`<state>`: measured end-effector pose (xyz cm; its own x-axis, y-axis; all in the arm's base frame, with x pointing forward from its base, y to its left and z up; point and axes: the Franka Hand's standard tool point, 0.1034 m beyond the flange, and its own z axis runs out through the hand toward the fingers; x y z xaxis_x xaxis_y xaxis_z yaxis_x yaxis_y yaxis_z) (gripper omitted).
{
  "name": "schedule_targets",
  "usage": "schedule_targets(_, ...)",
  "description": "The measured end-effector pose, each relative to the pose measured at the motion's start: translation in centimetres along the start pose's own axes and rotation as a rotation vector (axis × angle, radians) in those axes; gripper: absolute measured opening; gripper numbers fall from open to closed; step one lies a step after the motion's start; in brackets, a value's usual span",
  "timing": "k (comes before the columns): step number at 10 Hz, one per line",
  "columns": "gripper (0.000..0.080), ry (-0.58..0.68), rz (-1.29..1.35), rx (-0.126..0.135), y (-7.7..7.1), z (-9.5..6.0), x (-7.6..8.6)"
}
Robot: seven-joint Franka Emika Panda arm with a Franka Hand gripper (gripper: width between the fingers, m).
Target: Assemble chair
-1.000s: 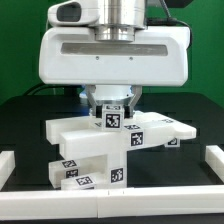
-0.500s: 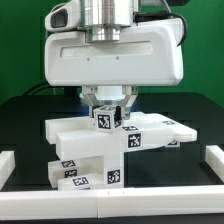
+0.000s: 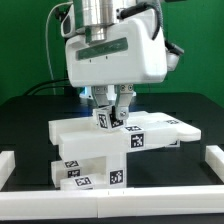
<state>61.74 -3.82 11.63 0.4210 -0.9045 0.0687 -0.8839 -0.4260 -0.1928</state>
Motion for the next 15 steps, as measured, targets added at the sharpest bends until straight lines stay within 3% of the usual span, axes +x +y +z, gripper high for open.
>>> schedule_targets(3, 0.0294, -0.001, 0.010, 0.001, -0.03, 0.02, -0.07)
schedule_targets(4, 0.0482, 0.000, -0.042, -0.001, -0.08, -0.04, -0.09)
schedule_targets(5, 0.0615, 0.008, -0.229, -0.002, -0.27, -0.20, -0.08)
schedule_targets(8, 0.0643, 0.012, -0.656, -0.018, -0.67, -0.07, -1.03)
schedule_targets(11, 0.0649, 0.023, -0.831, -0.022, -0.39, -0.14, -0.74)
schedule_targets(12, 0.0649, 0.025, -0.954, -0.032, -0.35, -0.10, -0.64)
schedule_targets(14, 0.0649, 0.028, -1.299, -0.080, -0.28, 0.33, -0.71)
schedule_targets(15, 0.0649, 0.023, -1.361, -0.086, -0.16, 0.56, -0.81)
